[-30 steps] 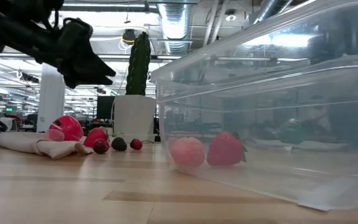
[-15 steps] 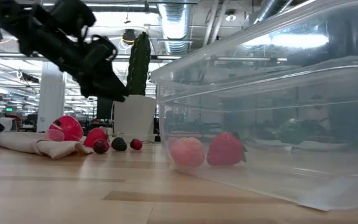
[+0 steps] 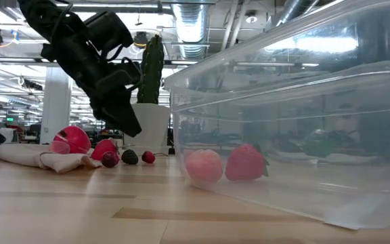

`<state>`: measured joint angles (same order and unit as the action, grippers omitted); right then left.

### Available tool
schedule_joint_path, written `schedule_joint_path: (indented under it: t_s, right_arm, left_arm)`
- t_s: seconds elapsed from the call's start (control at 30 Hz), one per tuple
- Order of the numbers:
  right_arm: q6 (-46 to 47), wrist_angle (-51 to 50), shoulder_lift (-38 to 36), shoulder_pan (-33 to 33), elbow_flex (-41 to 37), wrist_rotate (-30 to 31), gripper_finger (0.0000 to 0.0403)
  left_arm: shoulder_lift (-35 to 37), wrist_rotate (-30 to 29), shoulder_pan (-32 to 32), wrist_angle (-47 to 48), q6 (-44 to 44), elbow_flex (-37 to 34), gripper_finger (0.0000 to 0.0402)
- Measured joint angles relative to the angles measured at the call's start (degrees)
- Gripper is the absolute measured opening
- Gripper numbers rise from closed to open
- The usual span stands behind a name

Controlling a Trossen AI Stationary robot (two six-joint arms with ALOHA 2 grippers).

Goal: Pick and placing Produce into tupperware
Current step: Put the strawberry into the transparent bin

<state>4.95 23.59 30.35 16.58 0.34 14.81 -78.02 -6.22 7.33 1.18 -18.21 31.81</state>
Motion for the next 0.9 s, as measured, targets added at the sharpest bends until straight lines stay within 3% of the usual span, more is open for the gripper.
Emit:
schedule_joint_path:
  t_s: [0.9]
  right_arm:
    - [0.6, 0.3, 0.0, 0.2, 0.0, 0.0, 0.0133]
  left_arm:
    - [-2.9, 0.8, -1.0, 2.7, -0.3, -0.1, 0.0222]
